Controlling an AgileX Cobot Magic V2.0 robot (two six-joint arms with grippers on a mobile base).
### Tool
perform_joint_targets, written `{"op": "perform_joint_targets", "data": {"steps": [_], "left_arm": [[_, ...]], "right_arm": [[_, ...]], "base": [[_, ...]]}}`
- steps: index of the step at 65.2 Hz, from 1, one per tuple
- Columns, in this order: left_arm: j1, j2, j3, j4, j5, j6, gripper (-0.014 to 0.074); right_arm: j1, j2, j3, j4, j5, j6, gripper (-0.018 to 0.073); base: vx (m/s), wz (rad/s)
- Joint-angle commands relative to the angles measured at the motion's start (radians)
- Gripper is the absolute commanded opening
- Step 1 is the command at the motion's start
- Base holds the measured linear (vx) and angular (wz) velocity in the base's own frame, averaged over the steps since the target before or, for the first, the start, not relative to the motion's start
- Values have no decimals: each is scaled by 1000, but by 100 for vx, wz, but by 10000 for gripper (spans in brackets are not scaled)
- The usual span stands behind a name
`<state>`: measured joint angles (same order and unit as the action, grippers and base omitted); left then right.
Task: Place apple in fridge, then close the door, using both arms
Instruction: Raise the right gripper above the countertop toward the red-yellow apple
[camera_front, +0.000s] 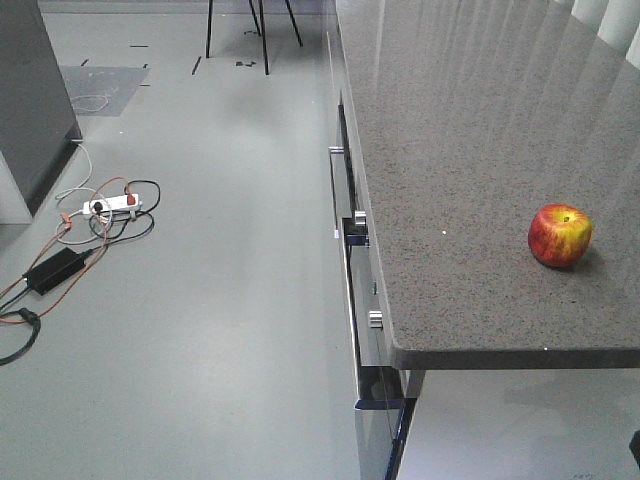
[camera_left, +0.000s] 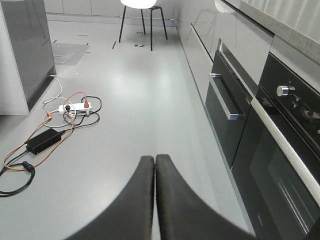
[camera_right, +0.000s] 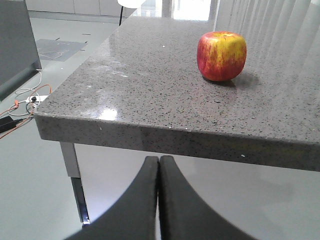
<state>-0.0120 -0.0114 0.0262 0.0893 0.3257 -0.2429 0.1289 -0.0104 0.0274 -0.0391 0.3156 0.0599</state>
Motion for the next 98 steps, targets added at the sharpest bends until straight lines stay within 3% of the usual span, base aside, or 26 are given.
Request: {"op": "perform_joint_targets", "data": {"steps": [1, 10, 24, 31, 41, 65, 90, 98], "left_arm": [[-1, -14, 20, -3, -73, -6, -5], [-1, -14, 20, -3, -73, -6, -5], [-1, -14, 20, -3, -73, -6, -5], [-1, -14, 20, -3, -73, -6, -5], [-1, -14, 20, -3, -73, -6, -5], [-1, -14, 20, -3, -73, -6, -5], [-1, -14, 20, -3, -73, -6, -5], [-1, -14, 20, -3, -73, -6, -5]], "right_arm": [[4, -12, 8, -12, -83, -7, -8], [4, -12, 8, 39, -98, 13, -8], [4, -12, -19, 39, -131, 13, -8], [4, -8, -86, 39, -139, -18, -8], [4, 51, -205, -44, -132, -34, -8], [4, 367, -497, -26, -10, -17, -8], [4, 451, -503, 39, -22, -5, -8], [4, 451, -503, 8, -27, -6, -6]], "base": [[0, 0], [0, 0], [0, 0], [0, 0], [0, 0], [0, 0], [0, 0], [0, 0]]}}
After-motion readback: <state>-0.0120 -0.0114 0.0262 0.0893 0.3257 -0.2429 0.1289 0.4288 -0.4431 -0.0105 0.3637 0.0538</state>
